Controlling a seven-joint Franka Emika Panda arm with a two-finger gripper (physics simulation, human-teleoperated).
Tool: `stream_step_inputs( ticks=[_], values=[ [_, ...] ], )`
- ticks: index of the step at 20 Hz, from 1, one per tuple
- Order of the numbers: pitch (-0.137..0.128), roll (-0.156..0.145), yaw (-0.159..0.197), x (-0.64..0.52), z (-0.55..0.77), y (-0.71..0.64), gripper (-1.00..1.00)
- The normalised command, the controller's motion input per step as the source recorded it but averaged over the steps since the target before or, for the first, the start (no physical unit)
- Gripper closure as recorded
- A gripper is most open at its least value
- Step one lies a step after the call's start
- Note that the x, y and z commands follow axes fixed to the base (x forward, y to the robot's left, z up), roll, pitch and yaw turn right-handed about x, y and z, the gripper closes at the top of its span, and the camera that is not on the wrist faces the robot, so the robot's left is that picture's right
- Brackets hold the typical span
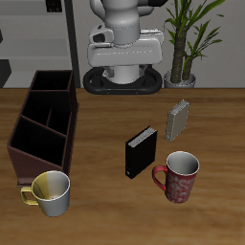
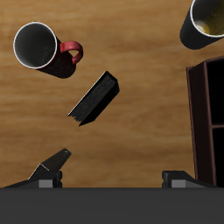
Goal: Place the red mug into the right desk caddy's right compartment
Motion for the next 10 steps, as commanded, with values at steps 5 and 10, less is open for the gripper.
stream_step_inputs(
  ticks=[5, 10],
  values=[
    [0.026, -0.024, -0.026, 0.13, -0.06, 0.05, -1.0],
    [0.007, 0.0, -0.011, 0.19, 0.05, 0.27, -1.0]
  ],
)
